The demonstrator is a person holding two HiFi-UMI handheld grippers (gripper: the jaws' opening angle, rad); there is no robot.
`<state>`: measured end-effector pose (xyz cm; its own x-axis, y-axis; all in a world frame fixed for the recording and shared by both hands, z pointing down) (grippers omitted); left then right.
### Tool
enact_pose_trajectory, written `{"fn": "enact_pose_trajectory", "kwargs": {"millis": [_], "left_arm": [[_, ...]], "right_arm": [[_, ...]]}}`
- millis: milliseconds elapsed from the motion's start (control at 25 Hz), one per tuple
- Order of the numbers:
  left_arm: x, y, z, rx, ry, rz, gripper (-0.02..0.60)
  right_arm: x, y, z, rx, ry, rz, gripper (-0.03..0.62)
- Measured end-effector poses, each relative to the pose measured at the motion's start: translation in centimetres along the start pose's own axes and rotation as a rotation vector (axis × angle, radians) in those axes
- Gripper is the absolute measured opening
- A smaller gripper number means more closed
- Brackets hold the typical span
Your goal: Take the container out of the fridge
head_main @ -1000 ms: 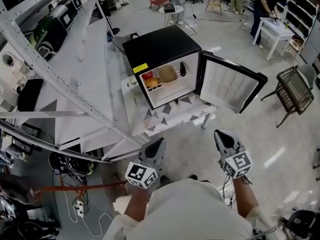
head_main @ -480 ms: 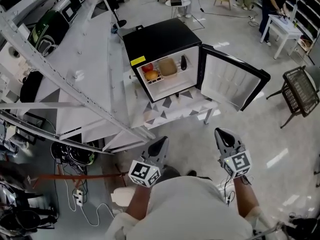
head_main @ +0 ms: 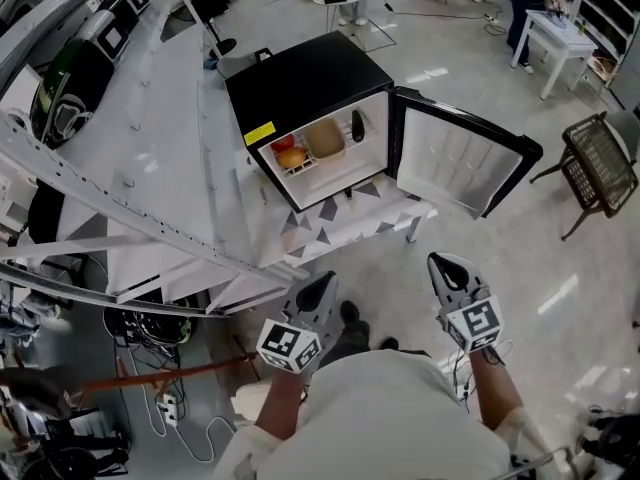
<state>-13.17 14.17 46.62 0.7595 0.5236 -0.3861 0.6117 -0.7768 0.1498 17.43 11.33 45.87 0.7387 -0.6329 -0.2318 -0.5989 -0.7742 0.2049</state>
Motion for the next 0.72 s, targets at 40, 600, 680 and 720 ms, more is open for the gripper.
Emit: {"fn": "enact_pose_trajectory", "kwargs": {"millis": [40, 600, 680, 720], "left_arm": [[-0.6, 0.5, 0.2, -0.002, -0.001, -0.008, 0.002], [-10.7, 6.9, 4.4, -0.050, -0.029, -0.146, 0.002], [-12.0, 7.6, 4.7, -0.069, -0.007, -0.160, 0.002], [-12.7, 7.8, 4.8, -0.076, 0.000, -0.168, 0.002]], "right_arm": [[0.3, 0.5, 0.1, -0.006, 0.000, -0.004, 0.006], [2.1, 10.9, 2.3, -0.065, 0.046, -0.033, 0.006], [2.0, 12.3, 2.5, -0.083, 0.038, -0.044, 0.006], [1.9, 12.9, 2.5, -0.092, 0.037, -0.050, 0.006]]}}
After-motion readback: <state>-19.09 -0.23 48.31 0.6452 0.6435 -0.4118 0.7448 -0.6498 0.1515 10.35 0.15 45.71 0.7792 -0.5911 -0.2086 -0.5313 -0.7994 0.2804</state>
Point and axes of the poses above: the fingertips, and each gripper's own axes: y forward along the fingers, x to its right, z out of its top, the point moved 10 cm from there along -y, backward along the fingers, and after that the axes turned 13 degrees about -y, right-handed, at the moved point
